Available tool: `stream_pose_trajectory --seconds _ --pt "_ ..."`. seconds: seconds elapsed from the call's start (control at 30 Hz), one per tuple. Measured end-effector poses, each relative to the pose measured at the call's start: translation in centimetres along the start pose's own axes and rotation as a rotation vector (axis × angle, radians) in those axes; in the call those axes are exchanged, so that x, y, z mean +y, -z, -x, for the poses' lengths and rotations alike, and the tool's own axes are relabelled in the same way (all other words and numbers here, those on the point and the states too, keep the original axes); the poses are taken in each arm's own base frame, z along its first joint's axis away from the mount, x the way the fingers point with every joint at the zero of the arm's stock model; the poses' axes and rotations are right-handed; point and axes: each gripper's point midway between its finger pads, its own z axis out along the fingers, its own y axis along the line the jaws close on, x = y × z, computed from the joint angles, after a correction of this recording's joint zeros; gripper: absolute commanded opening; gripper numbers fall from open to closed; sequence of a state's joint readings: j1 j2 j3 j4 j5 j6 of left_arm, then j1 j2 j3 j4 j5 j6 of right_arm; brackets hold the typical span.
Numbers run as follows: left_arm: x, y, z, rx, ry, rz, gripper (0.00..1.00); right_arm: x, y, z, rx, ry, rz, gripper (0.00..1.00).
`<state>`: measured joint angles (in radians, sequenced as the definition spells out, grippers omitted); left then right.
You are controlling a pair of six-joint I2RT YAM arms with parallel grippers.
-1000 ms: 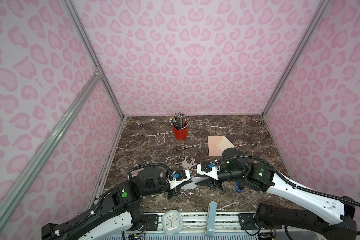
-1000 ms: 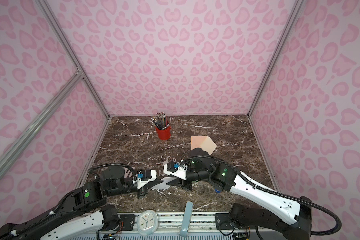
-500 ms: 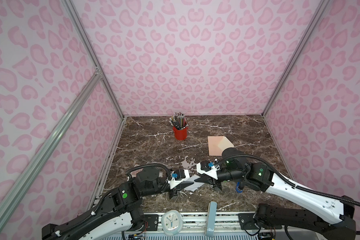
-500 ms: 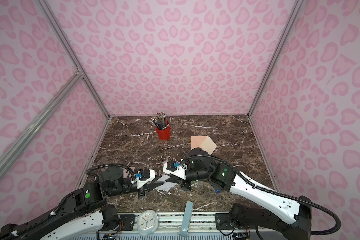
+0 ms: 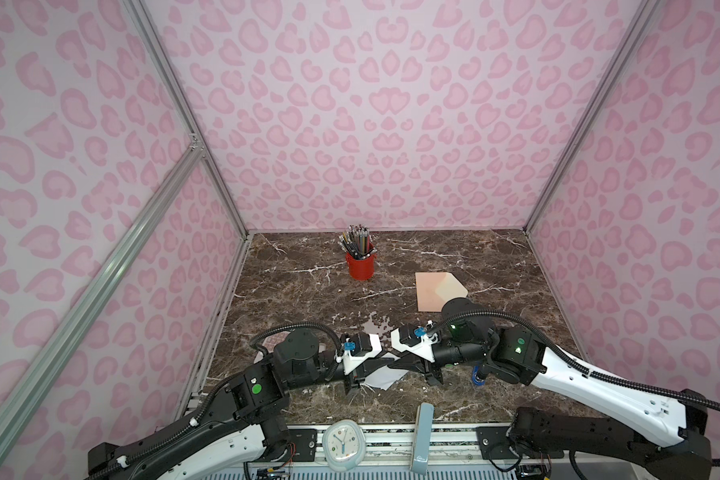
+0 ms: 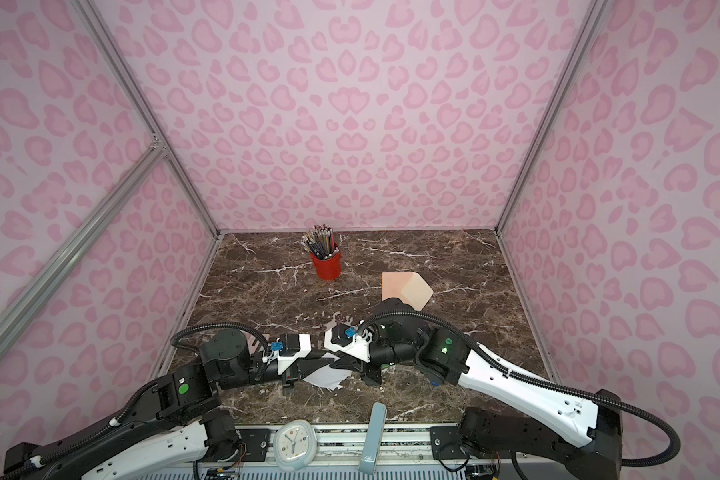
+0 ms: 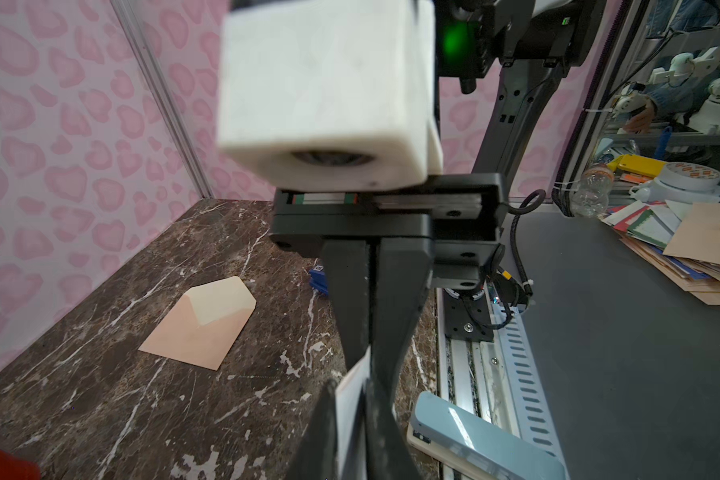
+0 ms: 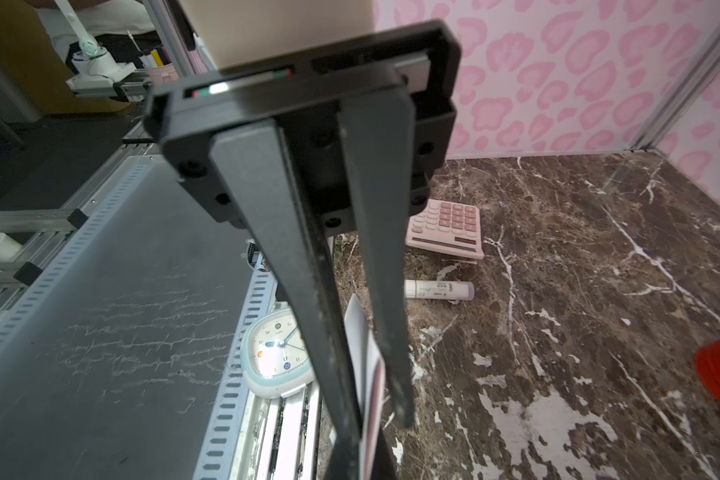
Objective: Place the letter into the envelope and seal it
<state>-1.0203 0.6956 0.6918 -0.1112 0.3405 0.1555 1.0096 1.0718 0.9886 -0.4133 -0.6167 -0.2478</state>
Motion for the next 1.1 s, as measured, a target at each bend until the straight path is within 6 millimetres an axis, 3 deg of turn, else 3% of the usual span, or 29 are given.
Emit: stream_pose_trajectory --seconds 0.17,0.2,0.27,0.33,0.6,0.77,0.9,0.93,0.97,1.0,1.03,1.07,1.1 --pt "-0.3 0.0 0.1 -0.004 0.005 -0.016 0.04 0.0 0.0 0.0 0.000 0.002 -0.005 0.00" --pt "-0.3 0.0 0.1 -0.006 0.004 -0.019 0.07 0.0 0.1 0.0 -0.001 0.002 -0.006 0.00" --pt "-0.3 0.1 0.3 -0.011 0.009 -0.018 0.29 0.0 0.1 0.1 -0.003 0.007 -0.008 0.00" --pt "-0.3 0.2 0.3 -0.014 0.014 -0.016 0.34 0.0 0.2 0.0 -0.003 0.008 -0.014 0.00" --pt "-0.2 0.4 -0.4 0.005 0.034 -0.001 0.25 -0.3 0.8 0.2 -0.015 0.010 -0.034 0.00" --pt "-0.2 0.2 -1.0 0.026 0.043 0.001 0.04 -0.3 1.1 0.3 -0.023 0.011 -0.042 0.00" --pt "-0.2 0.2 -1.3 0.028 0.041 0.002 0.04 -0.4 1.2 0.4 -0.024 0.011 -0.050 0.00" --pt "-0.2 0.2 -1.4 0.029 0.042 0.001 0.08 -0.4 1.3 0.4 -0.026 0.012 -0.051 0.00" --pt "-0.2 0.2 -1.4 0.028 0.041 0.001 0.22 -0.4 1.3 0.3 -0.025 0.009 -0.051 0.00" --pt "-0.2 0.3 -1.5 0.027 0.041 0.002 0.29 -0.4 1.3 0.3 -0.026 0.009 -0.050 0.00" --pt "-0.2 0.3 -1.6 0.028 0.040 0.004 0.31 -0.4 1.3 0.3 -0.026 0.010 -0.052 0.00" --pt "-0.3 0.4 -1.7 0.030 0.044 0.004 0.29 -0.4 1.4 0.3 -0.027 0.011 -0.056 0.00" --pt "-0.3 0.4 -1.7 0.032 0.052 0.005 0.19 -0.4 1.5 0.4 -0.031 0.012 -0.059 0.00"
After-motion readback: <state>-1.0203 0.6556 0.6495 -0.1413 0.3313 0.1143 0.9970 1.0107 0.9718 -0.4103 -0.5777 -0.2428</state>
